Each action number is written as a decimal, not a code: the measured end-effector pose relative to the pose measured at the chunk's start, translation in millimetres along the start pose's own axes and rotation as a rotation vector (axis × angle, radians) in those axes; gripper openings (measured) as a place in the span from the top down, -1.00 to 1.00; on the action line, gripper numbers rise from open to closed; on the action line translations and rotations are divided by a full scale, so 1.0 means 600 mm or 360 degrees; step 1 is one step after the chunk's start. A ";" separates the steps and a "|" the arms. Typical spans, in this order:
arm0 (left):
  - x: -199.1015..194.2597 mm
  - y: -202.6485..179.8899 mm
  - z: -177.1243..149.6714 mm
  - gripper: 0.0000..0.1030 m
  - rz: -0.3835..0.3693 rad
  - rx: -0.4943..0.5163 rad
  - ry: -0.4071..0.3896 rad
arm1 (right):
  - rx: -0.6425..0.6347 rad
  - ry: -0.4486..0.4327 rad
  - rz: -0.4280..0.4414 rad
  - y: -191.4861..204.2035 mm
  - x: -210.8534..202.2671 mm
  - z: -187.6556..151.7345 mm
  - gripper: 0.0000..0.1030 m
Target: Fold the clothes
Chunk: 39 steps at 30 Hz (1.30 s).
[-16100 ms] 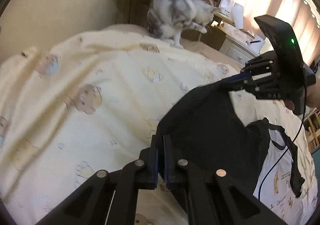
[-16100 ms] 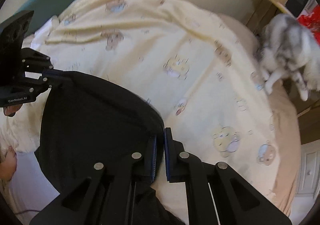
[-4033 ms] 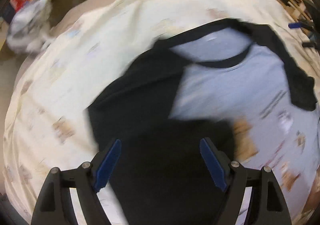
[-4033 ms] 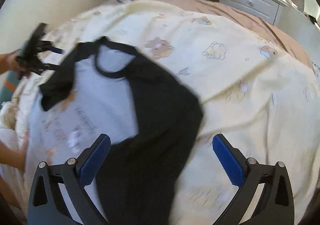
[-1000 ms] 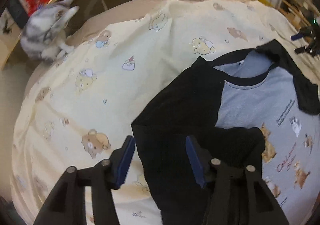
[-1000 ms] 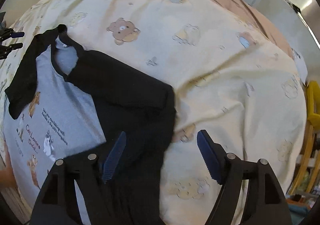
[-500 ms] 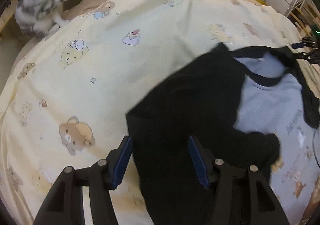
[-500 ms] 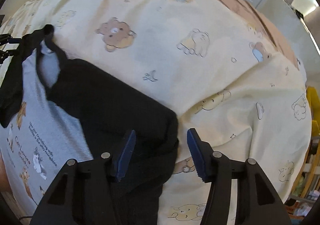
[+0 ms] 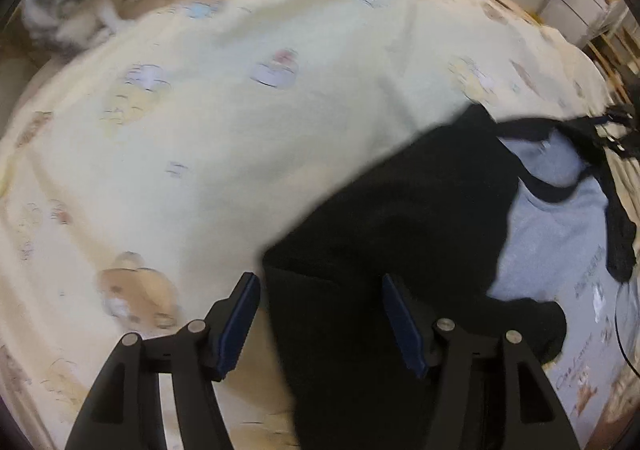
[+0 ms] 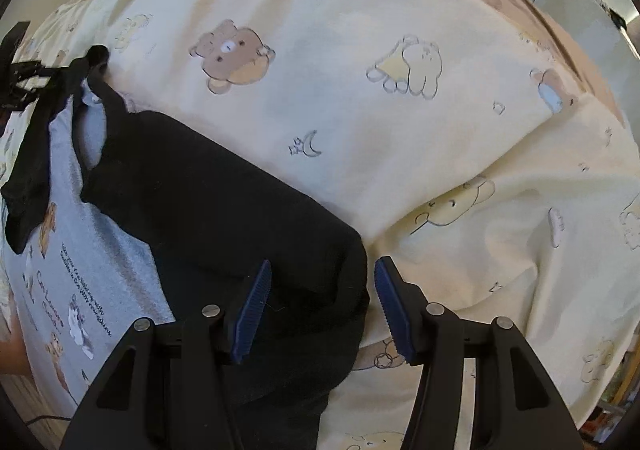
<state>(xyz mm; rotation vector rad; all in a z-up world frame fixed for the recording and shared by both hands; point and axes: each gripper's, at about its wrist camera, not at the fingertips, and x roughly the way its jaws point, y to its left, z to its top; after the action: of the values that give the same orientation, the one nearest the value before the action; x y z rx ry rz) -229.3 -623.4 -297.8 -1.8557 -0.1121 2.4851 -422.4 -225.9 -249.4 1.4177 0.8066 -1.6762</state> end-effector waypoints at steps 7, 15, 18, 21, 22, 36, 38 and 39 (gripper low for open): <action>-0.014 -0.058 -0.006 0.89 0.0026 0.0192 -0.0106 | -0.0140 -0.0073 0.0060 0.038 -0.014 -0.008 0.90; -0.115 -0.075 -0.019 0.90 0.0000 0.0290 -0.0287 | -0.0209 -0.0247 -0.0060 0.036 -0.124 -0.035 0.92; -0.159 -0.080 -0.020 0.90 -0.0034 0.0334 -0.0347 | -0.0260 -0.0319 -0.0059 0.053 -0.172 -0.050 0.92; -0.187 -0.080 -0.024 0.90 0.0000 0.0398 -0.0344 | -0.0294 -0.0349 -0.0067 0.063 -0.205 -0.060 0.92; -0.190 -0.082 -0.026 0.90 0.0014 0.0426 -0.0337 | -0.0301 -0.0347 -0.0071 0.068 -0.210 -0.064 0.92; -0.262 -0.188 -0.101 0.90 0.0121 0.0667 -0.0244 | -0.0373 -0.0267 -0.0034 0.160 -0.258 -0.181 0.92; -0.279 -0.203 -0.126 0.90 0.0151 0.0701 -0.0258 | -0.0401 -0.0276 -0.0037 0.178 -0.274 -0.217 0.92; -0.289 -0.211 -0.139 0.90 0.0166 0.0715 -0.0266 | -0.0408 -0.0287 -0.0039 0.188 -0.285 -0.237 0.92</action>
<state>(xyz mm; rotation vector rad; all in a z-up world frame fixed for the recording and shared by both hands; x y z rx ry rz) -101.3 -507.2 -145.5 -1.5055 0.5077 2.4585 -242.6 -132.2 -104.0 1.0699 0.9028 -1.6264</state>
